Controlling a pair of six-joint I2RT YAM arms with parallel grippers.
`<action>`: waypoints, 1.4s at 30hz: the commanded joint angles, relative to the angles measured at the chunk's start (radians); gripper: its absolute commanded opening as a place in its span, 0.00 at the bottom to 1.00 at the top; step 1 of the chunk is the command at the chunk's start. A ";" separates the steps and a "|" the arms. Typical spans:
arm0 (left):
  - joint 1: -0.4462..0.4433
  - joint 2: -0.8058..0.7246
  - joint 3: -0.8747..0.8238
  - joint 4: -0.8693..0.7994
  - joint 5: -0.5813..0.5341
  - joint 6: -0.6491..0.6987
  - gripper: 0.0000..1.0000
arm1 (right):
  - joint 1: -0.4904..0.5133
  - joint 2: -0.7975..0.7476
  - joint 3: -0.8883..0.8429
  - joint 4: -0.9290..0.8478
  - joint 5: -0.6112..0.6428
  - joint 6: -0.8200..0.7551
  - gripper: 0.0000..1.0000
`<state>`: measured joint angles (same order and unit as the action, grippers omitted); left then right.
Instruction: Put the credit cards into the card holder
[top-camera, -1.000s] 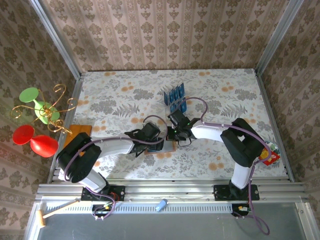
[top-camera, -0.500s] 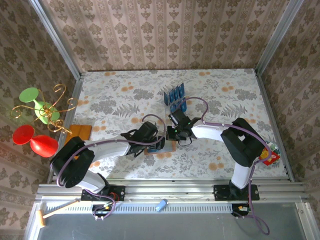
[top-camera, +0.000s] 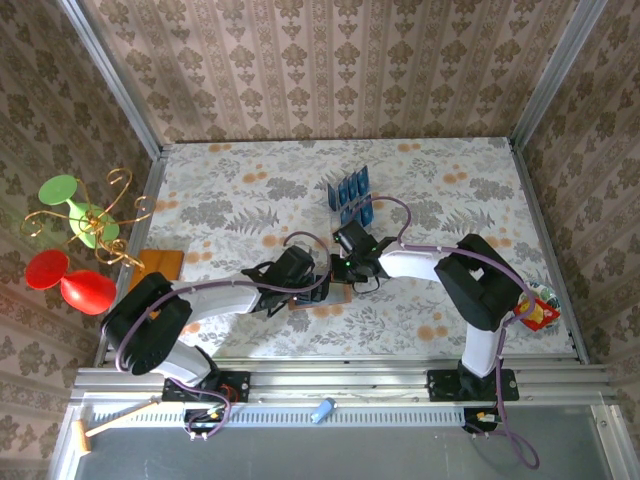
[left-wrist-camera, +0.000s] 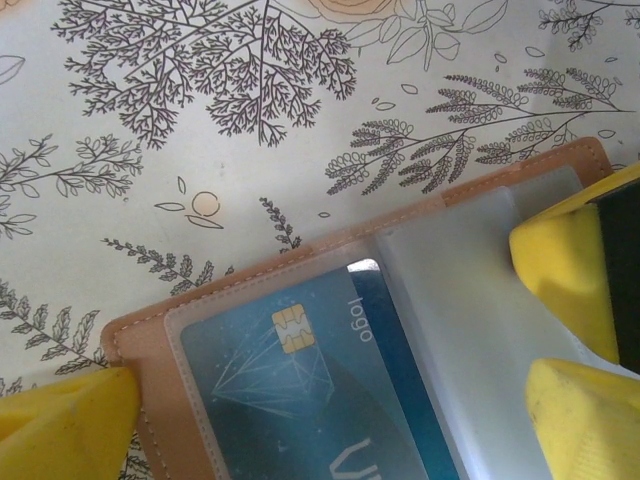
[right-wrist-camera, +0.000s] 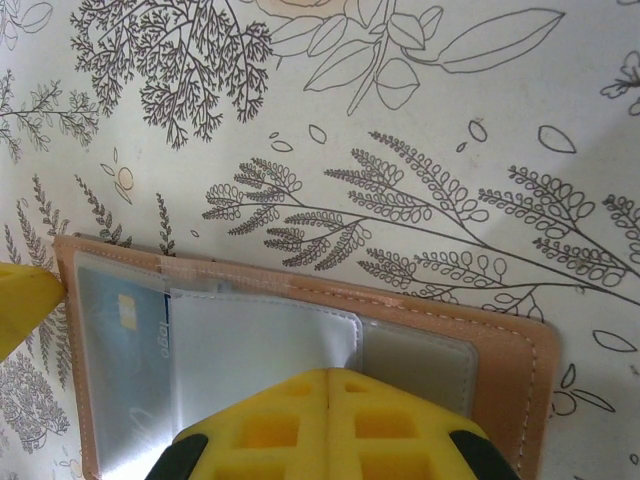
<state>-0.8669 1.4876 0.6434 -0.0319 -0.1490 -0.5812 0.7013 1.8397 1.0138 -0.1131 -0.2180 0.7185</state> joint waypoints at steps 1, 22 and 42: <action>0.008 0.025 -0.005 0.014 0.014 0.019 1.00 | 0.007 0.024 0.015 -0.017 -0.015 0.019 0.00; 0.008 0.077 -0.047 0.008 -0.038 0.012 0.87 | -0.034 -0.098 -0.010 -0.030 -0.011 0.034 0.21; 0.009 0.090 -0.062 0.020 -0.036 0.010 0.86 | -0.040 -0.023 -0.072 0.066 -0.062 0.071 0.34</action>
<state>-0.8635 1.5368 0.6262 0.0433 -0.2188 -0.5686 0.6651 1.7977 0.9581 -0.0669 -0.2489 0.7712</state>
